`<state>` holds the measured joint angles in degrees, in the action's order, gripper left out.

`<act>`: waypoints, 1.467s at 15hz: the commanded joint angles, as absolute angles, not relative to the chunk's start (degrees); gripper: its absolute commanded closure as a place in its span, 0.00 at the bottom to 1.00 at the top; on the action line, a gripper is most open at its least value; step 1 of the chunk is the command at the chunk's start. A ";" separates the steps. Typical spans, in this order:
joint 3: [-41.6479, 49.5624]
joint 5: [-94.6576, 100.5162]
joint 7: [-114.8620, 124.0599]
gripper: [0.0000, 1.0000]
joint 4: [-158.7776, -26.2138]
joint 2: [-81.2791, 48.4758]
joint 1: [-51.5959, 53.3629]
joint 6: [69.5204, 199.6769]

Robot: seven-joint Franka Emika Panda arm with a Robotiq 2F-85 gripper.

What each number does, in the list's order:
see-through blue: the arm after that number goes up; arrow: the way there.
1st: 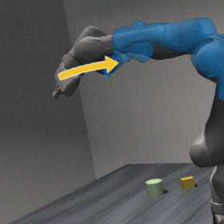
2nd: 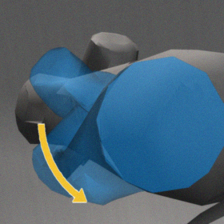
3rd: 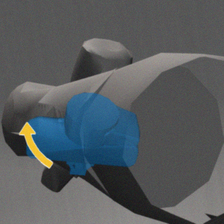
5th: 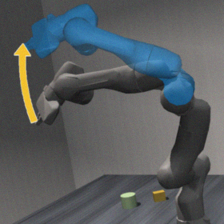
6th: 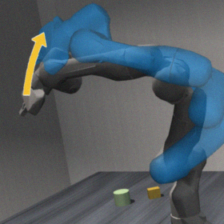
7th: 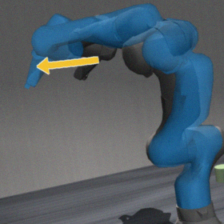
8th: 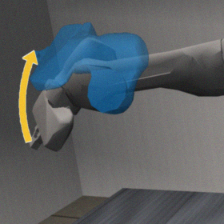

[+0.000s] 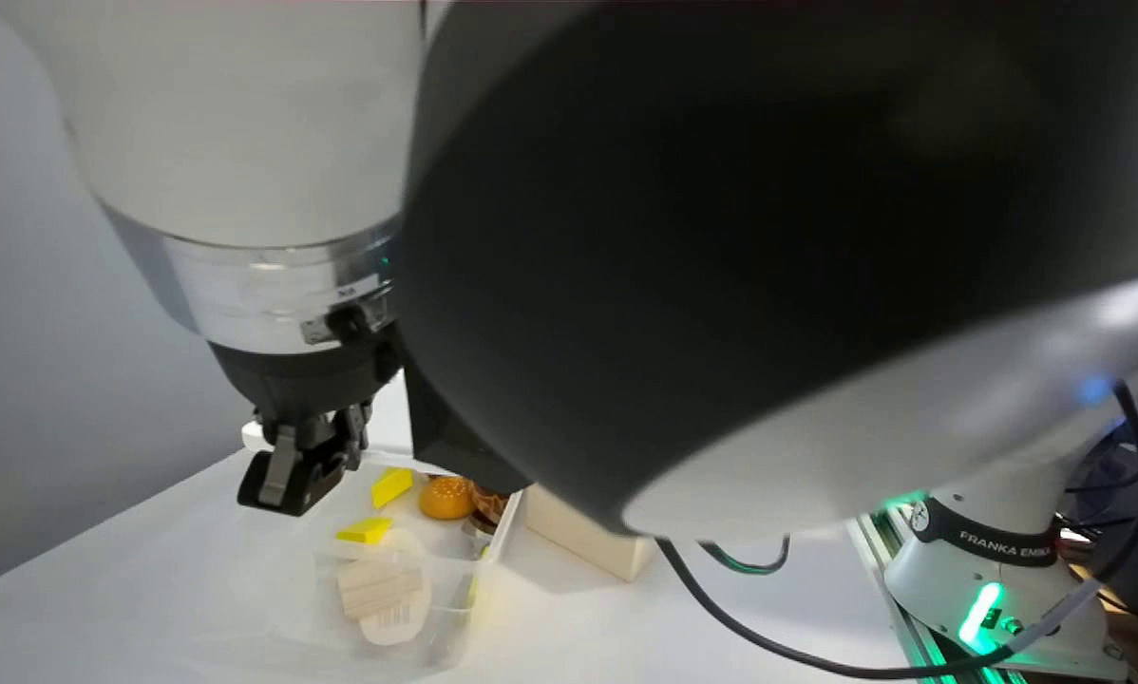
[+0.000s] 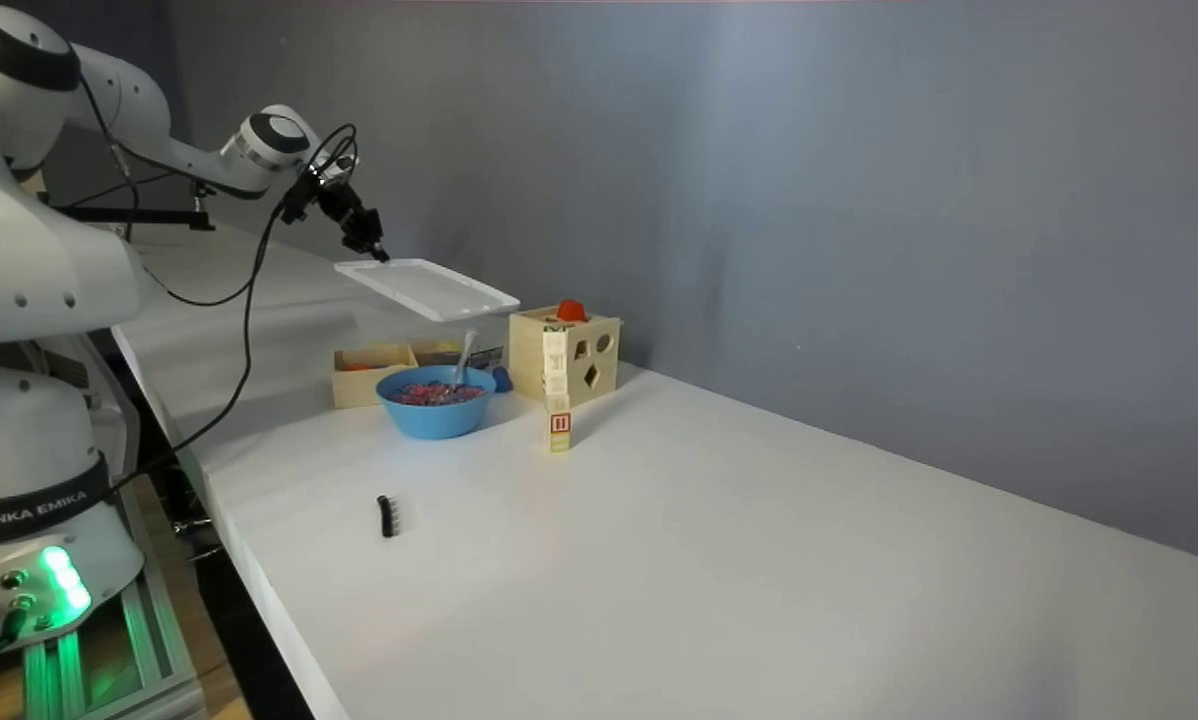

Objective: Put the white lid on the transparent bowl

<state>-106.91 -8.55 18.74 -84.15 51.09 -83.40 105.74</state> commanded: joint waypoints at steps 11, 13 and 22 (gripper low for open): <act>-106.41 -14.14 16.03 0.98 -78.42 56.53 -87.48 107.33; -106.60 -14.25 15.50 0.98 -77.84 56.91 -87.88 107.43; -106.61 -14.15 13.56 0.26 -75.59 57.38 -88.53 106.27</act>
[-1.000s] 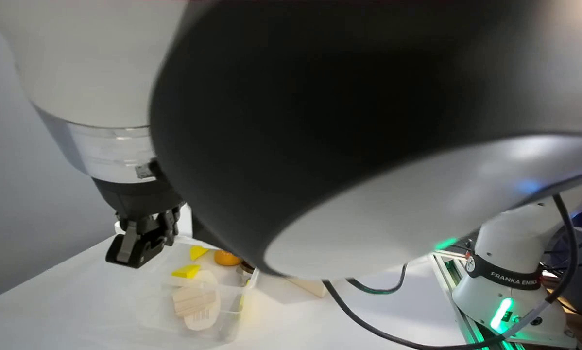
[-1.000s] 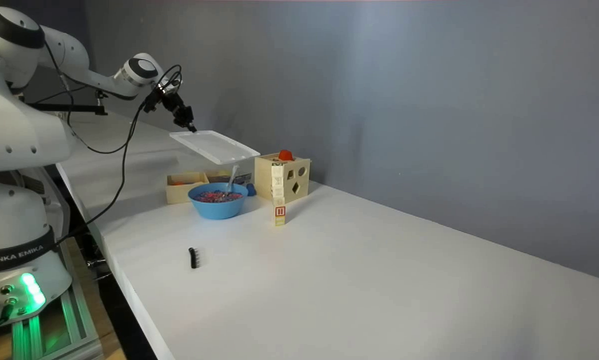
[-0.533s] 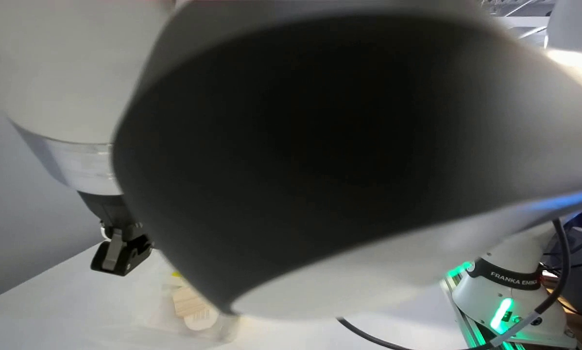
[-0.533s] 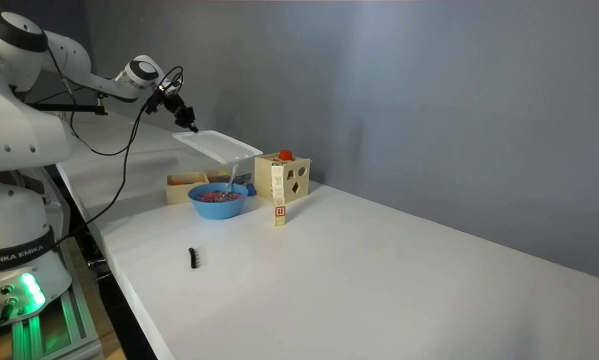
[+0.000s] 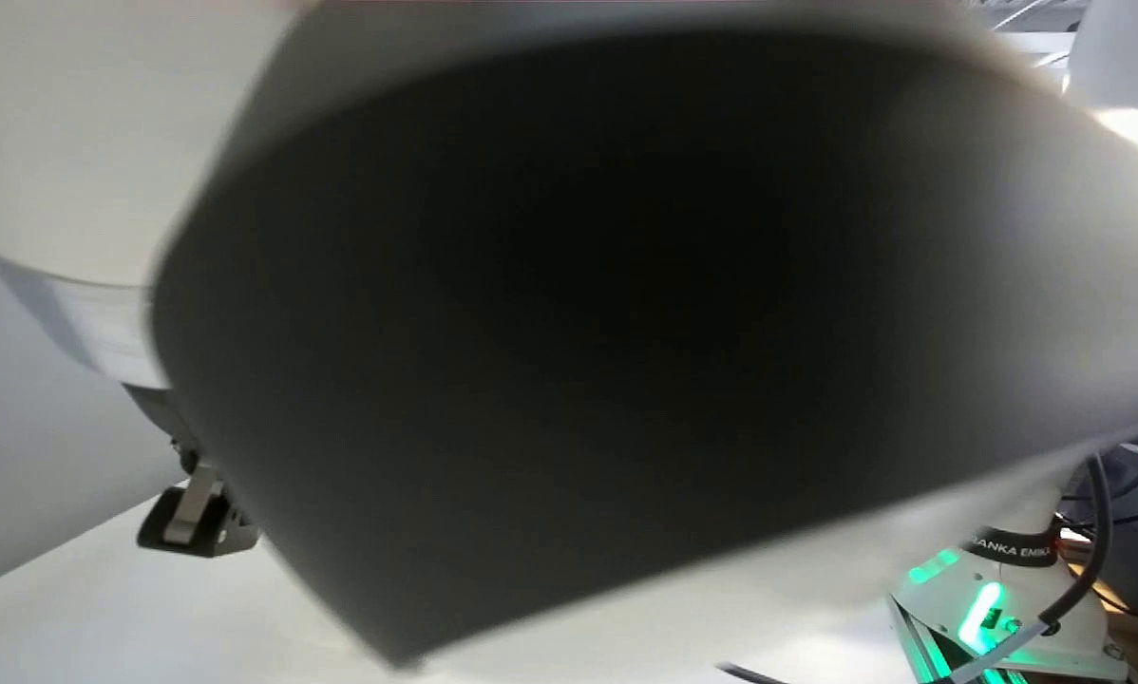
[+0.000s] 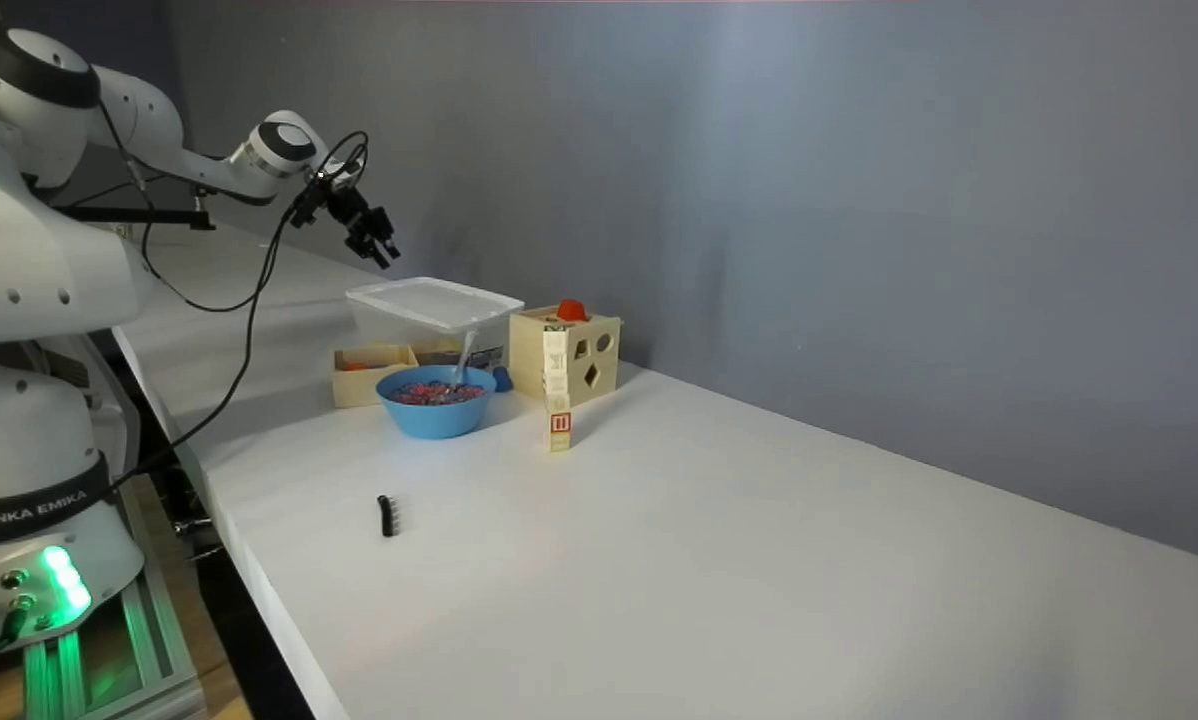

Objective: Put the white lid on the transparent bowl

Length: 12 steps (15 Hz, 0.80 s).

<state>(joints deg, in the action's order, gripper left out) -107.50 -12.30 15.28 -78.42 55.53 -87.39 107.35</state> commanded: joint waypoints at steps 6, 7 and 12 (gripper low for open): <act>-100.67 -12.20 13.90 0.00 -75.74 54.83 -86.71 99.61; -99.14 -12.22 13.71 0.00 -76.45 54.08 -86.31 97.99; -91.94 -12.25 14.37 0.00 -79.92 51.48 -84.71 89.85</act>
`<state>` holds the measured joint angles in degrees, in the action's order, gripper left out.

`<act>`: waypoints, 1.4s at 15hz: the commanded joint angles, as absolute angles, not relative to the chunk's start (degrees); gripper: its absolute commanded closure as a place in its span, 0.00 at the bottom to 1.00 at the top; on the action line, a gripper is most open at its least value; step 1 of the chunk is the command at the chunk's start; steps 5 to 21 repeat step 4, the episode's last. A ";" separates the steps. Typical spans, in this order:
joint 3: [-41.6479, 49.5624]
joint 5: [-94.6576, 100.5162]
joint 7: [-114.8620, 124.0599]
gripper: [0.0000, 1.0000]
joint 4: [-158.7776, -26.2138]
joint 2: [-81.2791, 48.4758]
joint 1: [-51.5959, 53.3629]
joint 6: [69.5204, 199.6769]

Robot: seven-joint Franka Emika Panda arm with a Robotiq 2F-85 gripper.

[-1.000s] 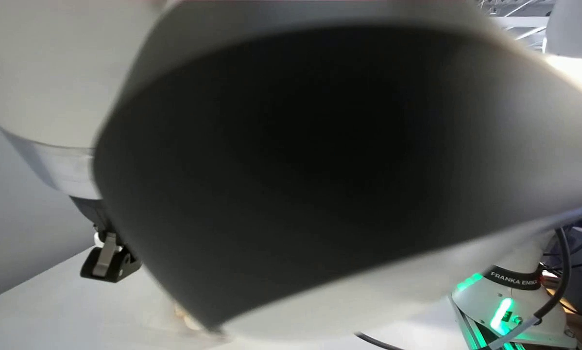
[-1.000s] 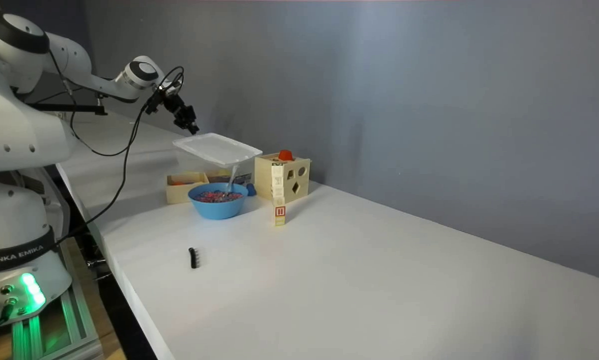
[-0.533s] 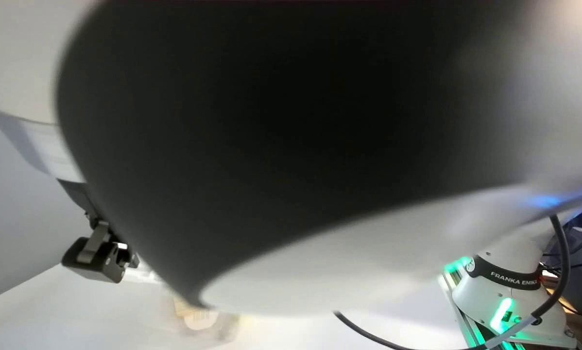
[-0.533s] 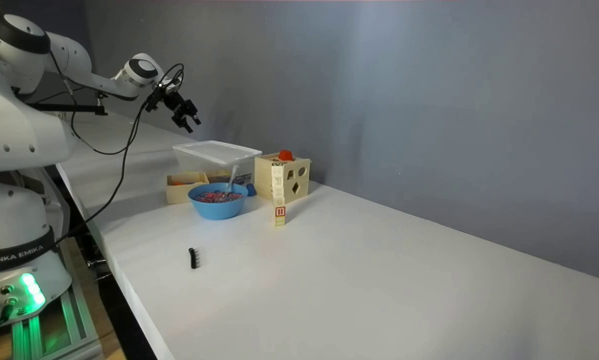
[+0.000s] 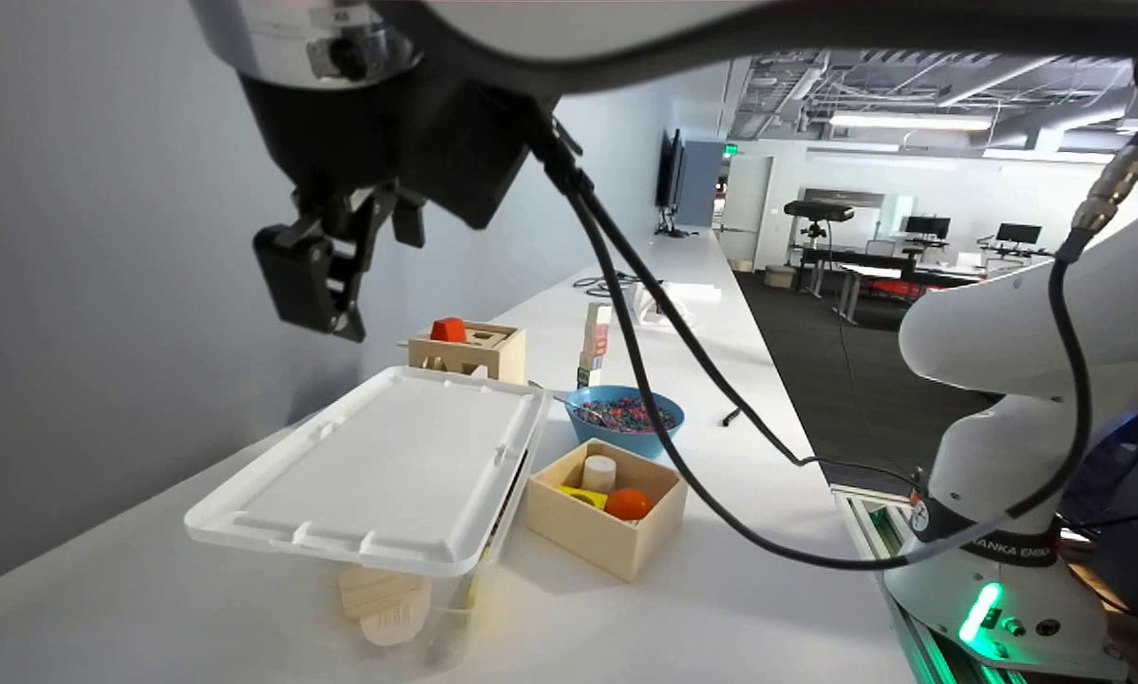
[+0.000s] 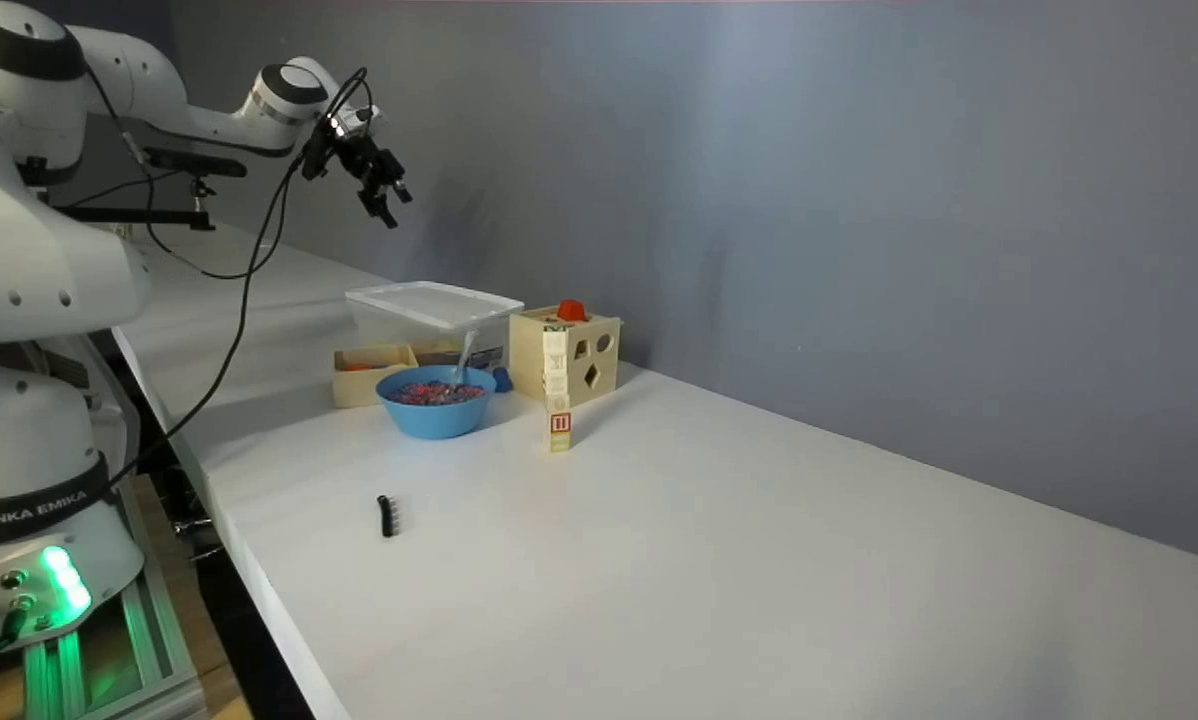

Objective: Put the white lid on the transparent bowl

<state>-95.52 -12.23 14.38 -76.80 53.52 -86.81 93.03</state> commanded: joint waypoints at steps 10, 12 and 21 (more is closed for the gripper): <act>-90.49 -12.28 14.57 0.00 -79.57 51.66 -86.11 90.33; -90.49 -12.28 14.57 0.00 -79.57 51.66 -86.11 90.33; -90.49 -12.28 14.57 0.00 -79.57 51.66 -86.11 90.33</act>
